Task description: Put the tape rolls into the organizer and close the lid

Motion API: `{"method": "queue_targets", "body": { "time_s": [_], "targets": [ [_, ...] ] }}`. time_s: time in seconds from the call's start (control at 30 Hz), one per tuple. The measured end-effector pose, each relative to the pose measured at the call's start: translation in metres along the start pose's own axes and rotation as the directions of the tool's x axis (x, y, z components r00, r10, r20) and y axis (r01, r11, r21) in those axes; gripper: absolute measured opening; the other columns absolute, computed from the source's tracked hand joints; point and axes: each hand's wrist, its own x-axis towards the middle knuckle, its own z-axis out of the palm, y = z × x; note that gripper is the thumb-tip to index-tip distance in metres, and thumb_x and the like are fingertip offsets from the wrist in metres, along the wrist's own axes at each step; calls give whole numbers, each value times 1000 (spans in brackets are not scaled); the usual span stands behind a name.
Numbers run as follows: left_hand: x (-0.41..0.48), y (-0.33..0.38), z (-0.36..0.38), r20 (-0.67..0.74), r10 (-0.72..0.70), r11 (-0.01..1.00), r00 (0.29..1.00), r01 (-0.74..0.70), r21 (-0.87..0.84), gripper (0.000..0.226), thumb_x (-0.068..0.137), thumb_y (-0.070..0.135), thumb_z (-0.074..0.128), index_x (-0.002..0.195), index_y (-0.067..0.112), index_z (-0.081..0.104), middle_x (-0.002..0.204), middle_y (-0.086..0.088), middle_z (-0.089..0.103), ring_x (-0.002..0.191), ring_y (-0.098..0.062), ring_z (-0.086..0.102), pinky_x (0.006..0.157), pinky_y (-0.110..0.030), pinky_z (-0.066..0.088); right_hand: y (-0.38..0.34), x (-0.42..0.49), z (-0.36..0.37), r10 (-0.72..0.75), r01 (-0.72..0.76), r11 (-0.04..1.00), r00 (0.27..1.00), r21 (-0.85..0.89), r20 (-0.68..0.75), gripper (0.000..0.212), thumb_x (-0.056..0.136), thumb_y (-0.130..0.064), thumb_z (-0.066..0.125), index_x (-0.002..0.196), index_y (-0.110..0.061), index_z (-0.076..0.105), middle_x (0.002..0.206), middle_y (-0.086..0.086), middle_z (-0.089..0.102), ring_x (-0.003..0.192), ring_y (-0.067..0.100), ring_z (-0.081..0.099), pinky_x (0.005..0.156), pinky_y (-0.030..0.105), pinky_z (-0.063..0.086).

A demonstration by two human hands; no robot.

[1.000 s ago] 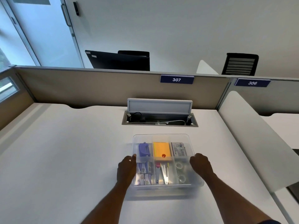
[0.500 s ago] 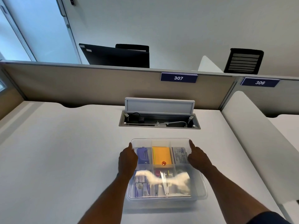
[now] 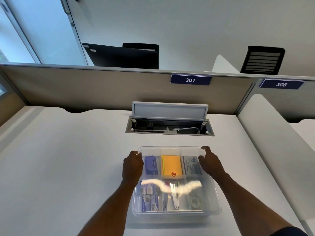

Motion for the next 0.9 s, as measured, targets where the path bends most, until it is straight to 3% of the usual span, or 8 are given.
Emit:
{"method": "queue_targets", "body": {
  "time_s": [0.07,0.13,0.23,0.3,0.37,0.47,0.77,0.9],
  "targets": [
    [4,2,-2,14,-11,1000,1000,11,-8,33,96,24,48,115,-1,60,111,-19,69,104,-36,66,92,-41,51,-4,6,0,-3,4,999,999,34,-40,33,95,-22,45,127,-11,42,118,20,63,107,37,62,88,37,48],
    [8,5,-1,28,-12,999,1000,13,-41,37,96,20,49,128,1,54,125,-19,62,117,-35,59,101,-42,44,-7,10,1,-18,19,999,999,39,-27,40,98,-22,42,136,-10,40,135,18,54,122,35,53,102,41,43],
    [15,9,6,55,10,998,998,-7,-63,37,97,17,46,130,0,52,132,-18,57,123,-31,55,106,-38,40,-4,18,4,-51,51,998,999,26,-10,43,100,-22,38,142,-11,37,146,13,45,133,30,44,113,40,33],
    [20,11,11,47,19,998,999,-16,-58,36,98,17,46,128,0,53,130,-19,58,121,-30,57,105,-37,41,0,25,5,-69,69,998,997,3,-34,36,100,-18,38,133,-8,50,138,13,54,127,28,50,110,37,36],
    [23,12,13,25,22,998,999,-21,-62,34,97,17,48,125,-1,56,127,-18,60,117,-29,60,102,-36,43,2,29,6,-70,71,997,995,11,-72,29,99,-14,39,115,-7,62,120,14,66,111,28,60,96,31,44],
    [26,9,16,5,8,997,1000,-8,-71,32,96,16,50,122,0,59,123,-18,63,113,-29,63,99,-35,45,7,32,9,-70,72,997,992,18,-108,26,98,-13,41,103,-8,66,105,11,71,96,27,63,81,23,42],
    [25,9,18,1,16,999,1000,-16,-47,31,96,17,49,121,0,59,121,-17,64,111,-29,63,98,-36,46,7,36,1,-78,78,997,996,-3,-41,28,97,-15,41,108,-11,67,111,9,71,103,26,62,90,28,44],
    [24,12,14,102,7,1000,995,-4,-29,41,98,26,45,130,2,52,133,-15,57,124,-28,54,106,-36,39,-4,31,0,-38,36,997,999,-69,-25,38,99,-28,39,126,-6,54,129,15,60,118,31,55,101,38,43]
  ]
}}
